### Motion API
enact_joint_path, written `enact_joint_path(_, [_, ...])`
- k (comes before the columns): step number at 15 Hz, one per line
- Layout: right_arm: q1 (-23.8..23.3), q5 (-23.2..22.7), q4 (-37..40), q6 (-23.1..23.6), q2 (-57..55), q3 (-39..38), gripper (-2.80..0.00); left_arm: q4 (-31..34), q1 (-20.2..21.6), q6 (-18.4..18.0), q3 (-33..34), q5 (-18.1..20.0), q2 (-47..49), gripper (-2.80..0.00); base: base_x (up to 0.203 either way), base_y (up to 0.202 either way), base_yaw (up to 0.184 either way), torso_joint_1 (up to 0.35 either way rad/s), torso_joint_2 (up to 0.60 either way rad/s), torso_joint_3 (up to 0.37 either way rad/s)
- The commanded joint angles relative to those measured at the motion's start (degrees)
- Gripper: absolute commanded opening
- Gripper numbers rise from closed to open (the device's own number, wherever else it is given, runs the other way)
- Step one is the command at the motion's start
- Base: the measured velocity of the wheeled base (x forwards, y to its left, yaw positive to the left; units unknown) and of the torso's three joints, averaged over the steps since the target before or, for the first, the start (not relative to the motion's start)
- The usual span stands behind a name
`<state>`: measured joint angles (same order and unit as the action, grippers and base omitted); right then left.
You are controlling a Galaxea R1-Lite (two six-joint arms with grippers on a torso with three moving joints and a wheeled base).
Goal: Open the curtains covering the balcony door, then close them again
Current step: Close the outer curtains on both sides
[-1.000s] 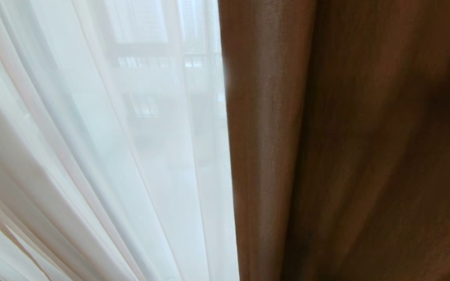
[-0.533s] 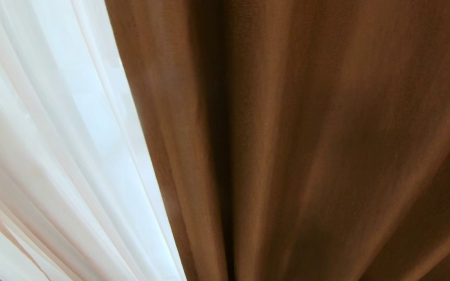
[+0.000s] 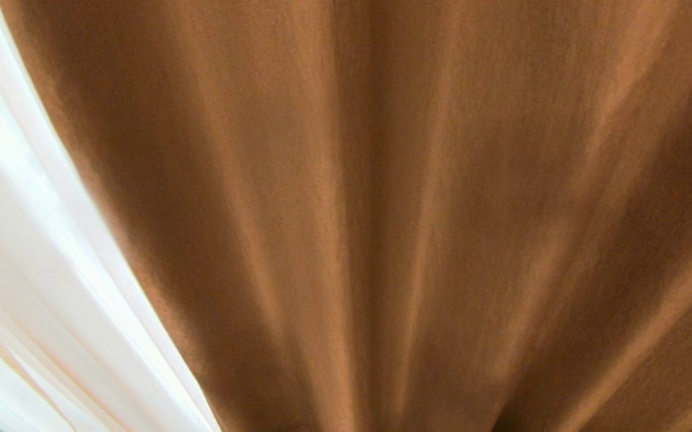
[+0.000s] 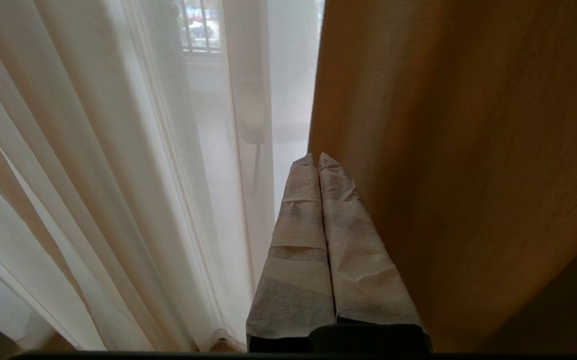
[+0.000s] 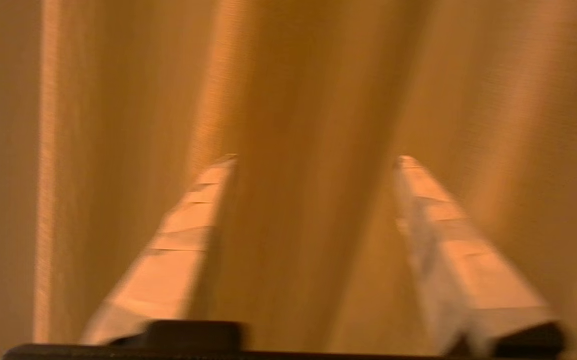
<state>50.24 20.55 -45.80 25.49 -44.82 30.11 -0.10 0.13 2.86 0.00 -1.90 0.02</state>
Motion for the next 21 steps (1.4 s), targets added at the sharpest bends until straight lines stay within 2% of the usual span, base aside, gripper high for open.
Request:
enact_joint_path(1, [0.0, 0.1, -0.3, 0.1, -0.1, -0.8, -2.80, 0.0, 0.0, 0.0, 0.0, 0.0, 0.0, -2.80, 0.000, 0.000, 0.000, 0.000, 0.00, 0.000])
enact_joint_path(4, [-1.9, 0.1, -0.3, 0.1, 0.2, -2.3, -2.80, 0.0, 0.0, 0.0, 0.0, 0.0, 0.0, -2.80, 0.000, 0.000, 0.000, 0.000, 0.00, 0.000])
enact_joint_path(8, [-9.5, 0.1, -0.3, -2.7, 0.8, -5.4, -2.80, 0.0, 0.0, 0.0, 0.0, 0.0, 0.0, -2.80, 0.000, 0.000, 0.000, 0.000, 0.00, 0.000])
enact_joint_path(12, [-24.9, -1.2, 0.7, -8.4, 0.8, -8.3, -2.80, 0.0, 0.0, 0.0, 0.0, 0.0, 0.0, -2.80, 0.000, 0.000, 0.000, 0.000, 0.00, 0.000])
enact_joint_path(13, [-28.8, -2.0, 2.7, -10.1, 1.5, -8.7, -2.80, 0.0, 0.0, 0.0, 0.0, 0.0, 0.0, -2.80, 0.000, 0.000, 0.000, 0.000, 0.00, 0.000])
enact_joint_path(14, [-31.3, -3.1, 7.8, -11.9, 3.1, -8.6, -2.80, 0.0, 0.0, 0.0, 0.0, 0.0, 0.0, -2.80, 0.000, 0.000, 0.000, 0.000, 0.00, 0.000])
enact_joint_path(16, [-34.2, -4.1, 15.8, -15.3, 6.8, -8.0, -2.80, 0.0, 0.0, 0.0, 0.0, 0.0, 0.0, -2.80, 0.000, 0.000, 0.000, 0.000, 0.00, 0.000])
enact_joint_path(17, [-36.5, -4.3, 17.4, -16.5, 8.3, -8.6, -2.80, 0.0, 0.0, 0.0, 0.0, 0.0, 0.0, -2.80, 0.000, 0.000, 0.000, 0.000, 0.00, 0.000])
enact_joint_path(21, [-39.1, -4.5, 14.6, -17.3, 12.6, -19.3, -2.80, 0.0, 0.0, 0.0, 0.0, 0.0, 0.0, -2.80, 0.000, 0.000, 0.000, 0.000, 0.00, 0.000])
